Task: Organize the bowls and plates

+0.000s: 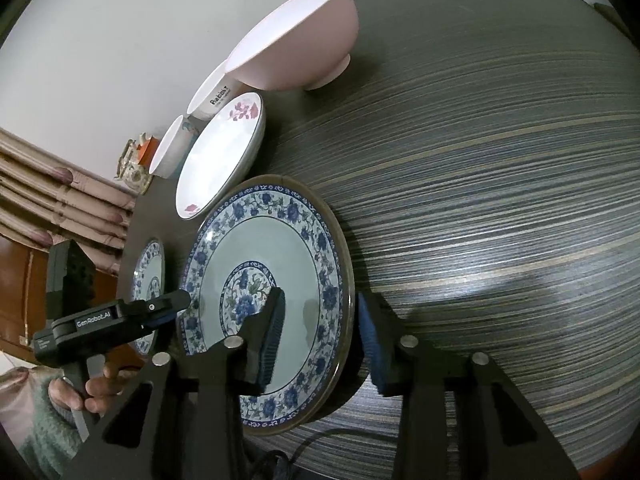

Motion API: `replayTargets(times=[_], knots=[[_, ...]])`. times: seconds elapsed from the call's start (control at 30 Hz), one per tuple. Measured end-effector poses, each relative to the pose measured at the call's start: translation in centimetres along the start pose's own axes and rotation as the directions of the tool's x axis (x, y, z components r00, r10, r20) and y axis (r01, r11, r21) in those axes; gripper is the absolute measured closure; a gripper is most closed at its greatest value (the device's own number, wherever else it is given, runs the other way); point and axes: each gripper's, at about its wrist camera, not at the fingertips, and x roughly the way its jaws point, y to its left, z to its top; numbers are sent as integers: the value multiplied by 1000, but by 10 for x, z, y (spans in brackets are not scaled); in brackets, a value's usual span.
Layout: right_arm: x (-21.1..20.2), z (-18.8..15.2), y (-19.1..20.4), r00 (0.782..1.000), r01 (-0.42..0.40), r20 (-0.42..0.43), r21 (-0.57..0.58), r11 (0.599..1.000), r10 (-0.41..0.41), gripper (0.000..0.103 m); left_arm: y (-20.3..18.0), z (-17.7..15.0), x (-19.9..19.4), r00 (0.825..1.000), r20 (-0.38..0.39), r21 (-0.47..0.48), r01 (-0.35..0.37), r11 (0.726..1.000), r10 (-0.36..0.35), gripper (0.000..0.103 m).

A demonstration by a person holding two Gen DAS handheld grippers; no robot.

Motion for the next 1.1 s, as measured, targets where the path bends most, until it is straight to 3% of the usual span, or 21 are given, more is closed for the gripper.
replayTargets(times=[0.6, 1.1], knots=[[8, -1, -4, 999, 19, -36, 9, 1000, -18, 89, -4, 1, 3, 1000, 4, 49, -26, 998, 26, 82], [7, -2, 4, 998, 26, -54, -19, 999, -27, 89, -3, -5, -13, 998, 34, 58, -54, 997, 52, 82]])
